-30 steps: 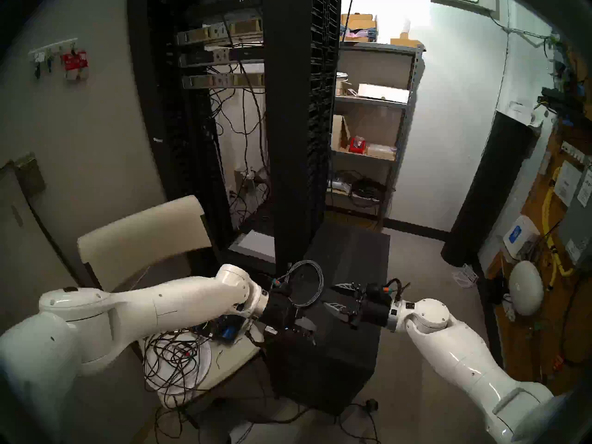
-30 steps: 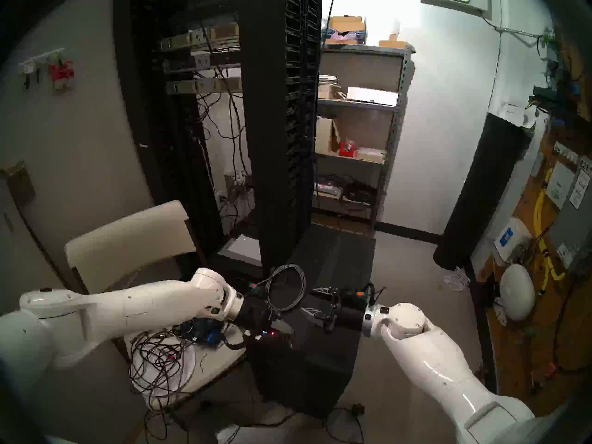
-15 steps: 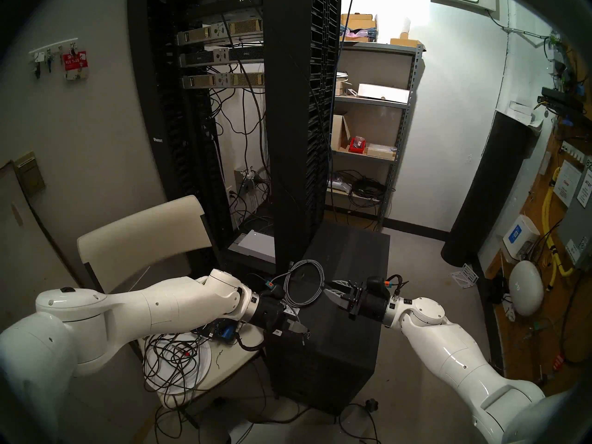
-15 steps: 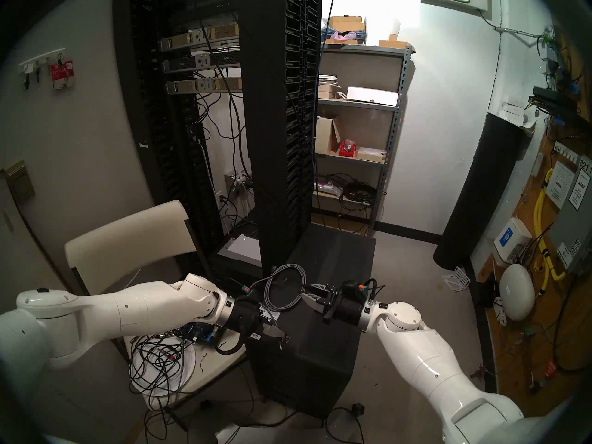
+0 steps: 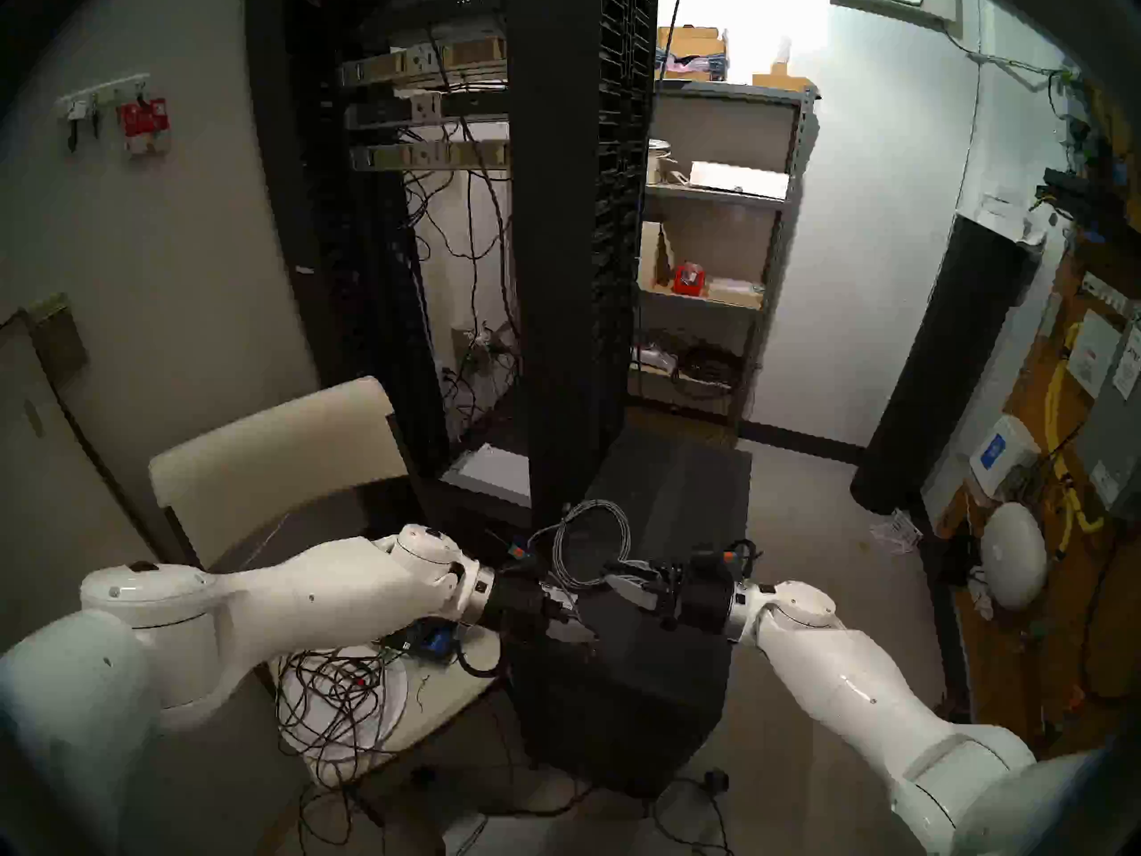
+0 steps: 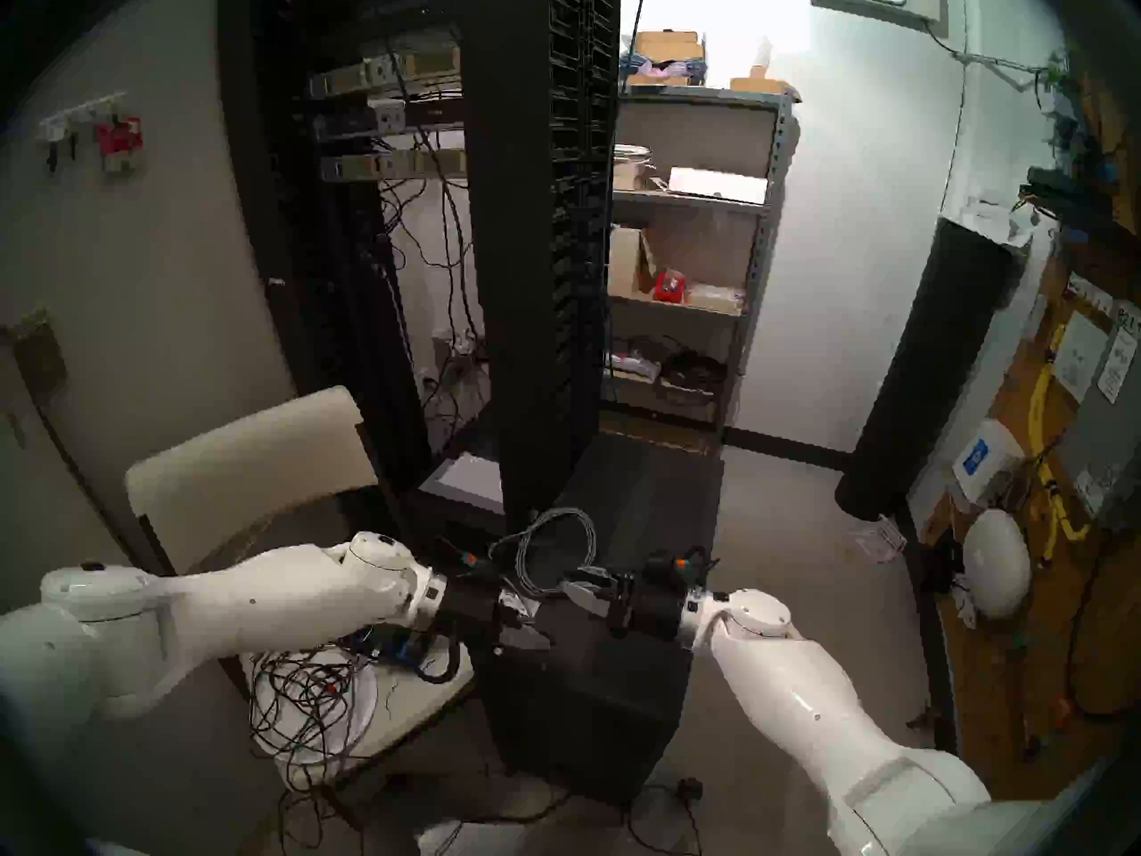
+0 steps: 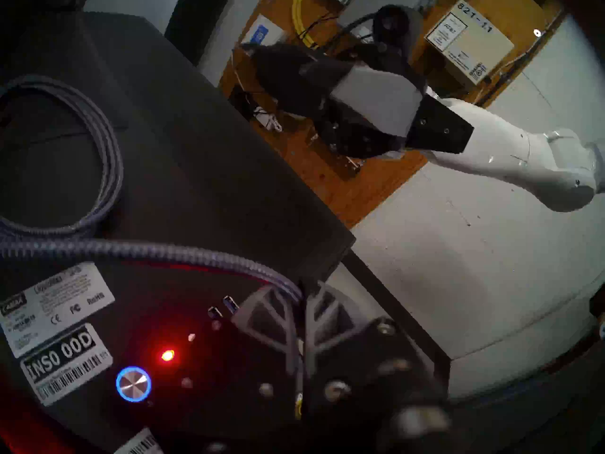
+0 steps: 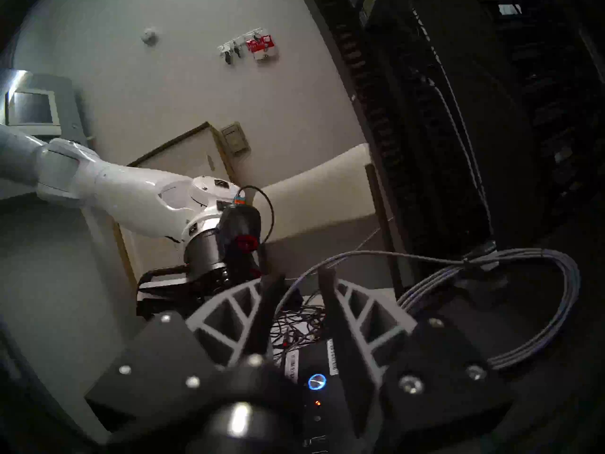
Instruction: Insert the cable into the workstation's USB slot
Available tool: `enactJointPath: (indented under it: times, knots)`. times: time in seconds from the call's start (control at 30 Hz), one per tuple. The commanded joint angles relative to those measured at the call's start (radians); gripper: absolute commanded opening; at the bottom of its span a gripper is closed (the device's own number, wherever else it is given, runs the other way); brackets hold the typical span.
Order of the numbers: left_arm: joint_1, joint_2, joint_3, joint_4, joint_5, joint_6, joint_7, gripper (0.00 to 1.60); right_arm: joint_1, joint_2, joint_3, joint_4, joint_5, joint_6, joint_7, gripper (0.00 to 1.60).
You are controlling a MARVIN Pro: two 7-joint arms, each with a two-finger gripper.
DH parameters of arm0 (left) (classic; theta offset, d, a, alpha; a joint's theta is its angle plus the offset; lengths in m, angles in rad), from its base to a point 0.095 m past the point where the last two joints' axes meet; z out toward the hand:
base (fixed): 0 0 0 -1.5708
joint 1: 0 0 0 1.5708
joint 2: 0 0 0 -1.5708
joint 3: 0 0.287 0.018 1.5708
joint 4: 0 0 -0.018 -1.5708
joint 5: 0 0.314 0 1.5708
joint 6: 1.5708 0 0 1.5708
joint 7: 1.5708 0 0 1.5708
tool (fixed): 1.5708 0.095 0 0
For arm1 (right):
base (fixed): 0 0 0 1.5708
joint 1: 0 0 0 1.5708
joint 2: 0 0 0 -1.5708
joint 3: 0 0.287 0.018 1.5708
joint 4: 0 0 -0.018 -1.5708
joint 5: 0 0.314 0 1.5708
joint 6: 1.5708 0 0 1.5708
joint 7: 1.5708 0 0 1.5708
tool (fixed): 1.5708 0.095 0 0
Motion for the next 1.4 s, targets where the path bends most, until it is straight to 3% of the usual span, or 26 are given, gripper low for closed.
enactJointPath:
  times: [0.0,0.23,0.47,0.57,0.6,0.63,0.67,1.1,1.37]
  knots:
    - [-0.01,-0.025,-0.005,0.001,0.036,-0.094,-0.029,0.0,0.055,-0.015,-0.011,0.014,0.014,0.011,0.075,0.78]
    - [-0.02,-0.028,-0.004,0.001,0.078,-0.133,-0.018,0.0,0.072,-0.003,-0.04,0.027,0.004,0.067,0.134,0.76]
    - [-0.023,-0.033,-0.007,-0.001,0.106,-0.144,-0.01,0.0,0.089,0.003,-0.064,0.047,-0.017,0.074,0.154,0.74]
    - [-0.022,-0.035,-0.009,0.004,0.112,-0.141,-0.008,0.0,0.088,0.013,-0.069,0.052,-0.042,0.039,0.136,0.74]
    - [-0.021,-0.035,-0.01,0.004,0.112,-0.14,-0.008,0.0,0.082,0.015,-0.056,0.046,-0.037,0.028,0.122,0.9]
    - [-0.02,-0.034,-0.011,0.003,0.116,-0.144,-0.004,0.0,0.075,0.023,-0.039,0.031,-0.041,0.005,0.092,1.34]
    - [-0.019,-0.035,-0.012,0.004,0.117,-0.143,-0.005,0.0,0.079,0.031,-0.032,0.025,-0.042,0.004,0.091,1.6]
    - [-0.012,-0.038,-0.016,0.022,0.124,-0.153,0.0,0.0,0.056,0.033,-0.013,-0.006,-0.059,-0.001,0.07,1.6]
    - [-0.018,-0.04,-0.011,0.024,0.137,-0.169,0.015,0.0,0.101,-0.047,-0.028,0.12,-0.017,0.016,0.166,1.6]
